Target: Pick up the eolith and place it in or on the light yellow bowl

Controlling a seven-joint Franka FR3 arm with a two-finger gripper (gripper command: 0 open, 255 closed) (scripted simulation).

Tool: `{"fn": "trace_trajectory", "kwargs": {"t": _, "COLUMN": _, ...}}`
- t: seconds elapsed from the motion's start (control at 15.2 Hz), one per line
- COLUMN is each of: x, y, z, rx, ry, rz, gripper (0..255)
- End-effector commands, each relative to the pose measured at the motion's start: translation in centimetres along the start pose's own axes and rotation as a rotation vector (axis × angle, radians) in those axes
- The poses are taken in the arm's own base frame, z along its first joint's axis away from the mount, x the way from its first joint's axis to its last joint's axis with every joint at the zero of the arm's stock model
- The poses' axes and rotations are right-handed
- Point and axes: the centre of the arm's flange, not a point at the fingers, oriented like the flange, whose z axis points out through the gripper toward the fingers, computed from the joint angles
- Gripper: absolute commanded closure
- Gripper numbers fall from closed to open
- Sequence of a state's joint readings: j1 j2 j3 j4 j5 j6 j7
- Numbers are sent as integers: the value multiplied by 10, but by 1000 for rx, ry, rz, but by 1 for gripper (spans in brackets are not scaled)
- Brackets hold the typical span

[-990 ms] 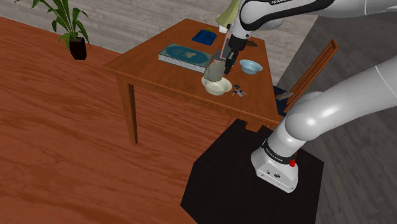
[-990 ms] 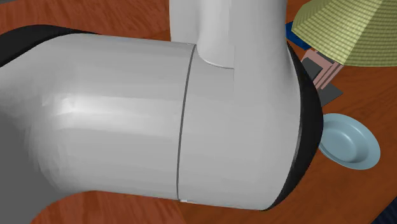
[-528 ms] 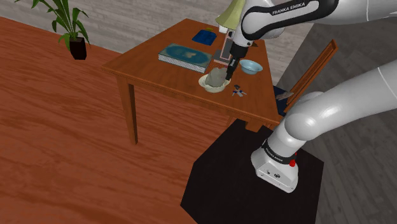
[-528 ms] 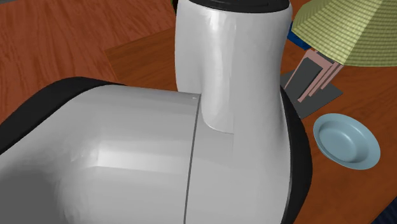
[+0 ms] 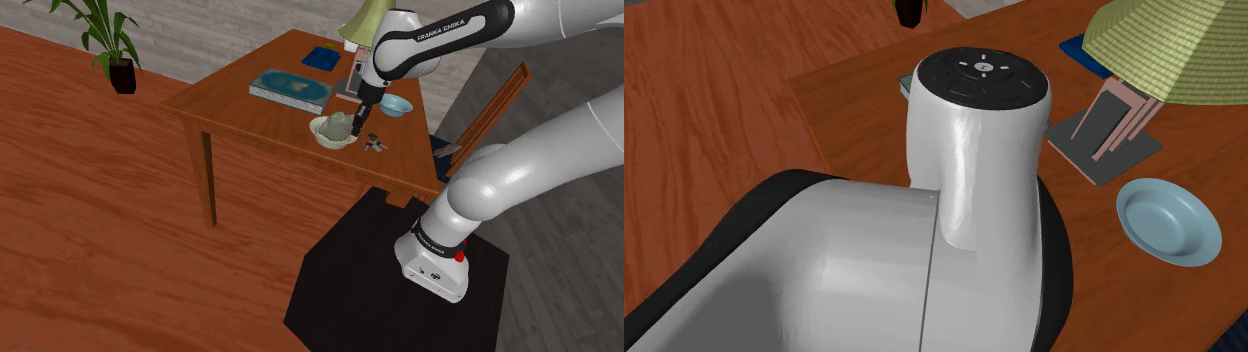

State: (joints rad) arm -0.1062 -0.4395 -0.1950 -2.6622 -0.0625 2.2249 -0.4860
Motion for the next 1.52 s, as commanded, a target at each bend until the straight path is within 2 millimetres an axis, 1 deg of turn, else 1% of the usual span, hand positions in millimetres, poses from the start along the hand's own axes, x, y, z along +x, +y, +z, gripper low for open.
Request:
{"fn": "trace_trajectory", "kwargs": {"t": 0.0, "x": 1, "y": -1, "z": 3, "rx": 0, "ry": 0, "rz": 0, "gripper": 255}}
{"fn": "trace_trajectory", "kwargs": {"t": 0.33, "x": 1, "y": -1, "z": 3, "rx": 0, "ry": 0, "rz": 0, "gripper": 255}}
{"fn": "trace_trajectory", "kwargs": {"t": 0.4, "x": 1, "y": -1, "z": 3, "rx": 0, "ry": 0, "rz": 0, "gripper": 0}}
{"fn": "trace_trajectory", "kwargs": {"t": 0.73, "x": 1, "y": -1, "z": 3, "rx": 0, "ry": 0, "rz": 0, "gripper": 0}}
{"fn": "trace_trajectory", "kwargs": {"t": 0.92, "x": 1, "y": -1, "z": -36, "rx": 0, "ry": 0, "rz": 0, "gripper": 0}}
{"fn": "trace_trajectory", "kwargs": {"t": 0.99, "x": 1, "y": -1, "z": -47, "rx": 0, "ry": 0, "rz": 0, "gripper": 0}}
{"fn": "trace_trajectory", "kwargs": {"t": 1.45, "x": 1, "y": -1, "z": -47, "rx": 0, "ry": 0, "rz": 0, "gripper": 0}}
